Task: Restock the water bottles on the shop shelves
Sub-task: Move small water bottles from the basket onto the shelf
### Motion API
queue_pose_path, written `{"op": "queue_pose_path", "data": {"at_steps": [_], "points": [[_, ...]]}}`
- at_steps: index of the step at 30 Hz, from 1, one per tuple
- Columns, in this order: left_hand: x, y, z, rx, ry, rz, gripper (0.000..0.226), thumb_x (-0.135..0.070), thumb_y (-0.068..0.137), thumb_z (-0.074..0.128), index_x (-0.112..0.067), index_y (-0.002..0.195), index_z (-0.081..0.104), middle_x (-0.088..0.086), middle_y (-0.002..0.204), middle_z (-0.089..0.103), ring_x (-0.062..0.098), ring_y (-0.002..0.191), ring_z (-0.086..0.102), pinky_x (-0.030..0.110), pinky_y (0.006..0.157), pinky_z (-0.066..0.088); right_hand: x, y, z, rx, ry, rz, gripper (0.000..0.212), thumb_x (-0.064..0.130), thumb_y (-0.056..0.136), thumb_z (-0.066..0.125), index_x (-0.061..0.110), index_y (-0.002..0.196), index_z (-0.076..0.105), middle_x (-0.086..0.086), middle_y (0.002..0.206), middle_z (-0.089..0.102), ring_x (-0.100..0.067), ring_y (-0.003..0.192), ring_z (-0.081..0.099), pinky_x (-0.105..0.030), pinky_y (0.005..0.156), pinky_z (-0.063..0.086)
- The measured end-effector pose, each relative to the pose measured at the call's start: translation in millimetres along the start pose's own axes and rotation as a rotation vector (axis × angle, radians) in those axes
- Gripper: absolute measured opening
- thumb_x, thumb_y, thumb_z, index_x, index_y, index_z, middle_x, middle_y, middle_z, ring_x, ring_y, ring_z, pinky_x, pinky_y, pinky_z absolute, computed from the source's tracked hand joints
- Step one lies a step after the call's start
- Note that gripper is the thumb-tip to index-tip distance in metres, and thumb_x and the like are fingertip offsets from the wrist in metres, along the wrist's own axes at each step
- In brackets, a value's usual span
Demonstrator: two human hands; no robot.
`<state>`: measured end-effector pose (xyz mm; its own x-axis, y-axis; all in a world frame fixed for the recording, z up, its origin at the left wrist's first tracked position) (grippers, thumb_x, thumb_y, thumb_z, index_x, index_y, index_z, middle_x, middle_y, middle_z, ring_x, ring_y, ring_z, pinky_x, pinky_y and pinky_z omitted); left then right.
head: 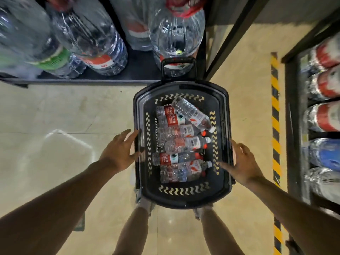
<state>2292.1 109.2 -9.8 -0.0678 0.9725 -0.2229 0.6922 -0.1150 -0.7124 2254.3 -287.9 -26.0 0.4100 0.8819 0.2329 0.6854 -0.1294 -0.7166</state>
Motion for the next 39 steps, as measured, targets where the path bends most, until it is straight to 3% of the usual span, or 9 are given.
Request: {"op": "queue_pose_path", "data": {"at_steps": [4, 9, 15, 19, 21, 24, 32, 37, 39], "points": [[-28, -52, -62, -0.024, 0.194, 0.129, 0.077, -0.052, 0.100, 0.051, -0.027, 0.162, 0.014, 0.003, 0.169, 0.016, 0.025, 0.155, 0.018, 0.035, 0.126, 0.018, 43, -61, -44, -0.008, 0.040, -0.046, 0.079, 0.043, 0.092, 0.072, 0.013, 0.155, 0.037, -0.013, 0.156, 0.043, -0.032, 0.144, 0.038, -0.038, 0.115, 0.036], [-66, -120, -134, -0.044, 0.413, 0.233, 0.076, -0.059, 0.102, 0.038, -0.026, 0.162, 0.008, 0.000, 0.170, 0.010, 0.021, 0.156, 0.013, 0.036, 0.127, 0.009, 98, -143, -92, 0.014, 0.131, -0.067, 0.072, 0.044, 0.091, 0.074, 0.013, 0.150, 0.047, -0.011, 0.152, 0.050, -0.028, 0.140, 0.047, -0.030, 0.113, 0.037], [-92, -204, -210, -0.073, 0.471, 0.369, 0.073, -0.054, 0.098, 0.053, -0.020, 0.158, 0.030, 0.010, 0.161, 0.037, 0.030, 0.145, 0.039, 0.041, 0.120, 0.030, 130, -249, -136, 0.011, 0.203, -0.044, 0.071, 0.047, 0.091, 0.072, 0.016, 0.151, 0.049, -0.010, 0.156, 0.048, -0.029, 0.140, 0.048, -0.030, 0.111, 0.038], [-120, -251, -249, -0.291, 0.573, 0.570, 0.058, -0.046, 0.074, 0.081, -0.009, 0.118, 0.075, 0.012, 0.113, 0.076, 0.027, 0.097, 0.075, 0.031, 0.088, 0.054, 120, -296, -152, -0.038, 0.275, 0.019, 0.063, 0.048, 0.089, 0.075, 0.019, 0.142, 0.058, -0.011, 0.142, 0.062, -0.029, 0.127, 0.060, -0.031, 0.100, 0.046], [-130, -258, -257, -0.245, 0.516, 0.619, 0.057, -0.042, 0.085, 0.073, -0.013, 0.133, 0.066, 0.011, 0.128, 0.070, 0.027, 0.114, 0.069, 0.032, 0.099, 0.047, 110, -308, -155, -0.050, 0.306, 0.043, 0.062, 0.045, 0.090, 0.075, 0.017, 0.142, 0.057, -0.011, 0.139, 0.064, -0.030, 0.125, 0.061, -0.032, 0.098, 0.047], [-136, -248, -258, -0.107, 0.516, 0.548, 0.074, -0.047, 0.096, 0.062, -0.023, 0.158, 0.030, 0.006, 0.160, 0.039, 0.027, 0.146, 0.038, 0.035, 0.118, 0.029, 99, -313, -159, -0.082, 0.338, 0.046, 0.060, 0.042, 0.093, 0.072, 0.014, 0.144, 0.056, -0.009, 0.142, 0.062, -0.028, 0.127, 0.060, -0.029, 0.097, 0.046], [-176, -229, -265, -0.147, 0.603, 0.626, 0.075, -0.048, 0.095, 0.061, -0.021, 0.158, 0.030, 0.003, 0.160, 0.041, 0.022, 0.145, 0.040, 0.031, 0.118, 0.032, 86, -313, -150, -0.023, 0.438, 0.063, 0.050, 0.038, 0.099, 0.065, 0.011, 0.141, 0.057, -0.011, 0.144, 0.058, -0.029, 0.129, 0.056, -0.029, 0.096, 0.043], [-193, -183, -255, -0.006, 0.701, 0.663, 0.073, -0.052, 0.096, 0.058, -0.026, 0.159, 0.029, 0.000, 0.163, 0.033, 0.022, 0.149, 0.033, 0.032, 0.121, 0.028, 71, -307, -131, -0.045, 0.679, 0.227, 0.051, 0.031, 0.097, 0.069, 0.000, 0.136, 0.057, -0.021, 0.140, 0.059, -0.036, 0.129, 0.055, -0.029, 0.090, 0.044], [-199, -155, -249, 0.046, 0.756, 0.692, 0.072, -0.051, 0.097, 0.056, -0.025, 0.159, 0.029, 0.002, 0.162, 0.036, 0.023, 0.147, 0.037, 0.034, 0.119, 0.033, 71, -304, -120, -0.033, 0.710, 0.307, 0.049, 0.034, 0.096, 0.070, 0.008, 0.137, 0.059, -0.016, 0.137, 0.063, -0.032, 0.126, 0.059, -0.027, 0.091, 0.044]]}}
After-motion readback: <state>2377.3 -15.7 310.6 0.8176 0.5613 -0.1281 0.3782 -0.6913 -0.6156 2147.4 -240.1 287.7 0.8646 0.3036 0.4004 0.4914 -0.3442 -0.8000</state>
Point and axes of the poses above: each hand's wrist, its own y-axis towards the middle knuckle, its own z-axis out of the palm, x = y × z, the point moved 9 cm from there along y, towards the middle knuckle
